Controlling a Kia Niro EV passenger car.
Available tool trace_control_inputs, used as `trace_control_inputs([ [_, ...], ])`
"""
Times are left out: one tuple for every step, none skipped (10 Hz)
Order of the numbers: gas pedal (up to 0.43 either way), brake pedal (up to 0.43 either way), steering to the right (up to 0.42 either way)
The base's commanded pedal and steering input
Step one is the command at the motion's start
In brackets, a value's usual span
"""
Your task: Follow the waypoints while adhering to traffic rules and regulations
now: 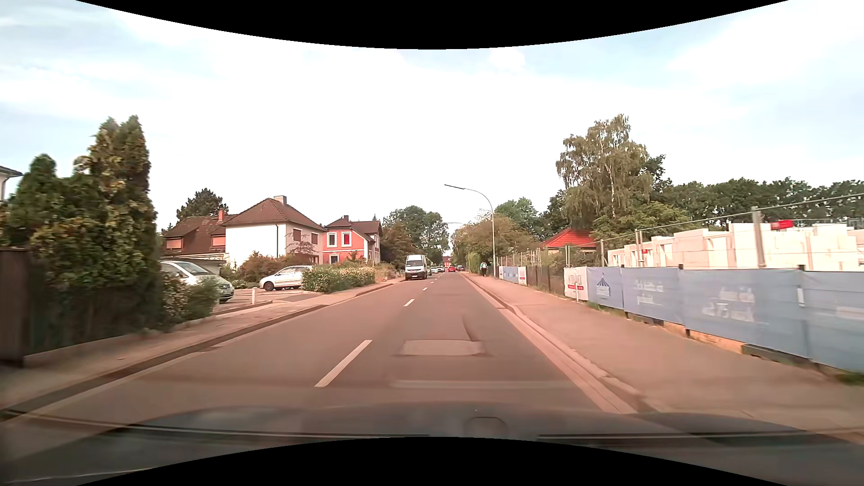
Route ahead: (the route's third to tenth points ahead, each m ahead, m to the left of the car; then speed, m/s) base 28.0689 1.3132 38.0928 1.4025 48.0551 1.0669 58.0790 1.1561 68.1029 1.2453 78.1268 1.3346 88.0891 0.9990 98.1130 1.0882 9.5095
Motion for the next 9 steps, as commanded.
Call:
trace_control_inputs([
  [0.240,0.000,-0.001],
  [0.260,0.000,-0.003],
  [0.268,0.000,-0.003],
  [0.268,0.000,-0.003],
  [0.268,0.000,-0.003],
  [0.268,0.000,-0.002],
  [0.268,0.000,-0.001],
  [0.268,0.000,-0.001],
  [0.268,0.000,-0.002],
])
